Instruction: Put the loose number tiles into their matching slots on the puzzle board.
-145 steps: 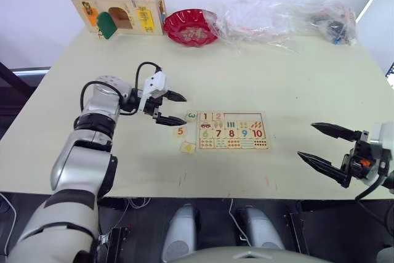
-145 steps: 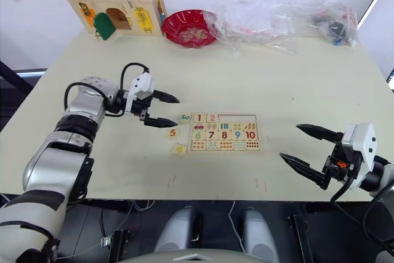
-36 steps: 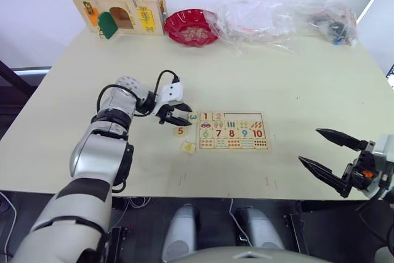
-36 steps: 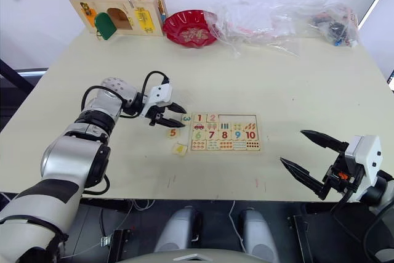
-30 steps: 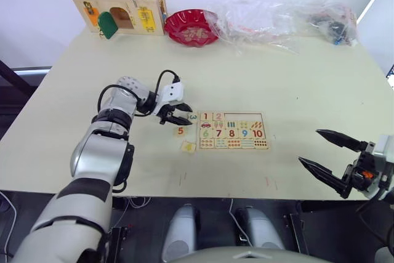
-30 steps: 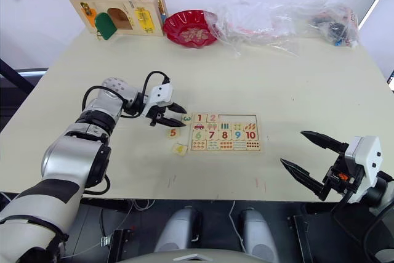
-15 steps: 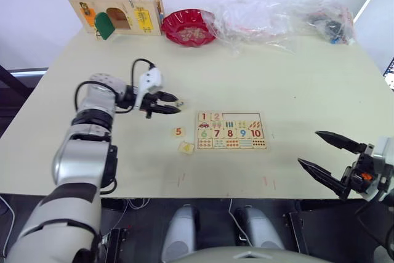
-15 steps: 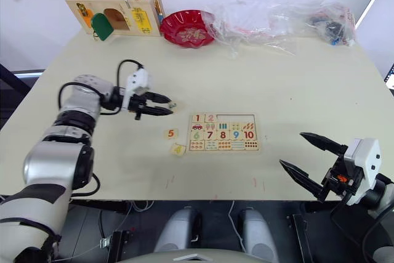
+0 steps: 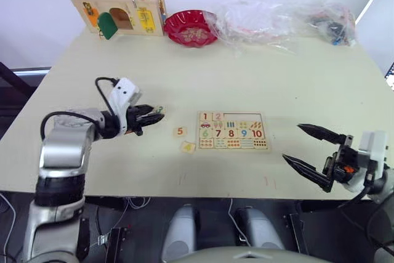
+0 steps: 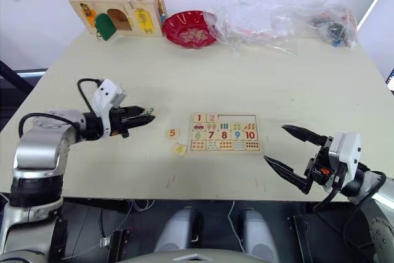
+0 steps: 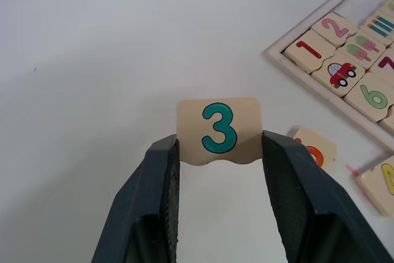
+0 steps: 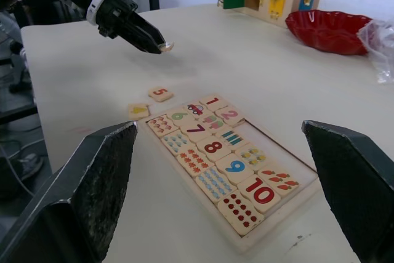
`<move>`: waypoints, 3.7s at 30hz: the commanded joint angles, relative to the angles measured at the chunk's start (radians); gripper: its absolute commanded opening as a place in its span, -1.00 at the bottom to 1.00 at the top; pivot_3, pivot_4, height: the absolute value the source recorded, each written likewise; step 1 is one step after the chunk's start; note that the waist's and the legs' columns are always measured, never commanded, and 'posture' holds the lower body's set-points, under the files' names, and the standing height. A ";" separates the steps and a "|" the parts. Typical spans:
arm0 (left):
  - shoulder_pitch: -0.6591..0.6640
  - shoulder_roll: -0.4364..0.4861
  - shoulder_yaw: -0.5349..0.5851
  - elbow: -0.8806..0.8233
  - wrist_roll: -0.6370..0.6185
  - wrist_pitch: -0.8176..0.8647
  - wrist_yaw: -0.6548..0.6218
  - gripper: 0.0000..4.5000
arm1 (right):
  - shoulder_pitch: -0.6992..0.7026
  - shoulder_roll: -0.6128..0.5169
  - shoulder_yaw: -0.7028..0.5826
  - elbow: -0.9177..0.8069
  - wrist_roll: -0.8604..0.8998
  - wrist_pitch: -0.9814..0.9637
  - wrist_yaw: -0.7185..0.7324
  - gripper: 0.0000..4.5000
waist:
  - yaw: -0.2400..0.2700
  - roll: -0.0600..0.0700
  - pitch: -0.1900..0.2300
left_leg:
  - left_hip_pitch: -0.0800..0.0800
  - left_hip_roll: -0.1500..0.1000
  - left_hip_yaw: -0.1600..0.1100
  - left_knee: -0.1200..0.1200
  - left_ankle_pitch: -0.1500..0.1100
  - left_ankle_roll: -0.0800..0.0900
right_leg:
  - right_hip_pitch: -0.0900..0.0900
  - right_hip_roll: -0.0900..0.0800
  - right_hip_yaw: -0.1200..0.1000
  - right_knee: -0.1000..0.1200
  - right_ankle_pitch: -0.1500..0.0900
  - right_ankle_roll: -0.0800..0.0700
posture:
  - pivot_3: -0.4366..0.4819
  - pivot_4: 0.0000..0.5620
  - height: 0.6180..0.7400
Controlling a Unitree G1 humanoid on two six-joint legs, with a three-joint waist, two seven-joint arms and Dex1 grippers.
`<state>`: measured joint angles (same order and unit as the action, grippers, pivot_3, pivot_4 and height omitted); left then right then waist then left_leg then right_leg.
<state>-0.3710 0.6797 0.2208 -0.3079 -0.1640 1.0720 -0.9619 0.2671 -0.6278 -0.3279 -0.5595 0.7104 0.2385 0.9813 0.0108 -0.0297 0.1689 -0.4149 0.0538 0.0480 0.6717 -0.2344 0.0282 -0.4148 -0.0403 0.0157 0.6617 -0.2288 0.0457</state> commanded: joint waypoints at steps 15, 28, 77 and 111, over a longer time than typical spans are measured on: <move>0.312 -0.321 0.196 -0.650 0.004 0.542 0.485 -0.33 | -0.093 -0.094 0.029 0.100 0.037 -0.020 0.231 1.00 | 0.002 -0.001 -0.001 | 0.001 0.000 -0.002 0.000 0.000 0.000 | 0.001 0.003 0.003 0.000 0.000 -0.001 | -0.05 -0.47 1.00; 0.390 -0.485 0.142 -0.702 -0.004 0.542 0.669 -0.33 | -0.089 -0.115 0.025 0.151 0.034 -0.030 0.290 1.00 | 0.002 -0.001 -0.002 | 0.001 0.000 -0.002 0.000 0.000 0.000 | 0.002 0.003 0.005 -0.001 -0.002 -0.005 | -0.05 -0.47 1.00; 0.029 0.317 -0.272 0.653 -0.062 -1.075 -0.610 0.41 | 0.006 -0.093 0.029 -0.007 0.067 0.009 0.221 1.00 | 0.003 0.006 -0.002 | -0.001 0.002 0.008 -0.002 0.000 0.000 | -0.003 0.002 0.003 -0.003 -0.003 -0.006 | -0.05 -0.47 1.00; 0.030 0.251 -0.279 0.714 -0.017 -1.185 -0.554 -0.13 | -0.003 -0.073 0.049 0.001 0.046 -0.003 0.203 1.00 | 0.004 0.006 -0.003 | 0.000 0.002 0.008 -0.002 0.000 0.000 | -0.002 0.002 0.003 -0.002 -0.003 -0.006 | -0.05 -0.47 1.00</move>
<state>-0.3510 0.9406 -0.0474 0.4084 -0.1876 -0.1064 -1.5170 0.2673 -0.7032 -0.2727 -0.5360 0.7500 0.2557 1.1875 0.0153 -0.0234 0.1661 -0.4147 0.0560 0.0561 0.6700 -0.2349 0.0286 -0.4166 -0.0382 0.0189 0.6594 -0.2319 0.0402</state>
